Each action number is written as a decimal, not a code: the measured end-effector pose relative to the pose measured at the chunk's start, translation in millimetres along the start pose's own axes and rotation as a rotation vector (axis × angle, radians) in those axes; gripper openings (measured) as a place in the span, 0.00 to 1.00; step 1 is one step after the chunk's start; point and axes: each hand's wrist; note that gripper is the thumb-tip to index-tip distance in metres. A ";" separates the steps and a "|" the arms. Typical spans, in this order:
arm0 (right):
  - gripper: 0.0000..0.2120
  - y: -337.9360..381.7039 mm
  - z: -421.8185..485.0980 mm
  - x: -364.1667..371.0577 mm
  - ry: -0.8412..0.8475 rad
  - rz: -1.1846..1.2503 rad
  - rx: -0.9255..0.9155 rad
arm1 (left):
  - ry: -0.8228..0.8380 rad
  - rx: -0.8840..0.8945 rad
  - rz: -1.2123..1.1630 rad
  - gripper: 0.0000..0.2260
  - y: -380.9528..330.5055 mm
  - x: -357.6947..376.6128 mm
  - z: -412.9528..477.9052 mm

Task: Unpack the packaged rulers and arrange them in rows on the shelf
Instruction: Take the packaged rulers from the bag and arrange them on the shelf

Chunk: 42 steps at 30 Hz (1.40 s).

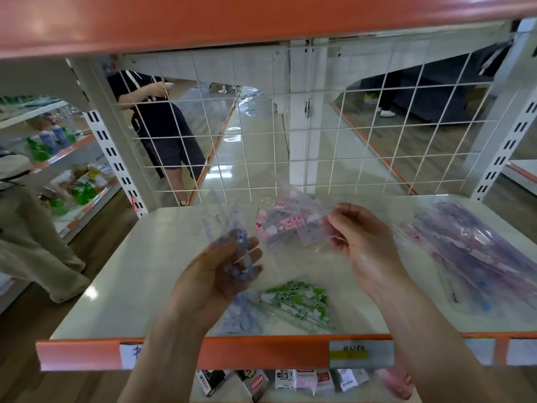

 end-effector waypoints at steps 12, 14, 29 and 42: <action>0.05 -2.8 17.2 -6.9 -0.136 -0.056 -0.092 | -0.109 0.092 -0.047 0.07 -17.4 -26.0 -15.4; 0.06 -0.8 22.3 -21.1 -0.198 -0.093 -0.089 | -0.118 0.088 -0.048 0.07 -16.5 -26.6 -12.8; 0.20 -1.5 37.5 -103.2 -0.212 -0.363 0.076 | -0.031 -0.012 -0.008 0.19 -4.0 -2.0 4.2; 0.12 -6.7 41.3 -84.2 -0.113 -0.909 -0.113 | -0.043 -0.008 0.086 0.11 -5.6 -6.7 -11.8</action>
Point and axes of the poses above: each hand's wrist, its own z-axis towards the middle knuckle, its own x-axis out of the palm, y = z × x, and after that the axes turned 9 degrees about -x, right-handed
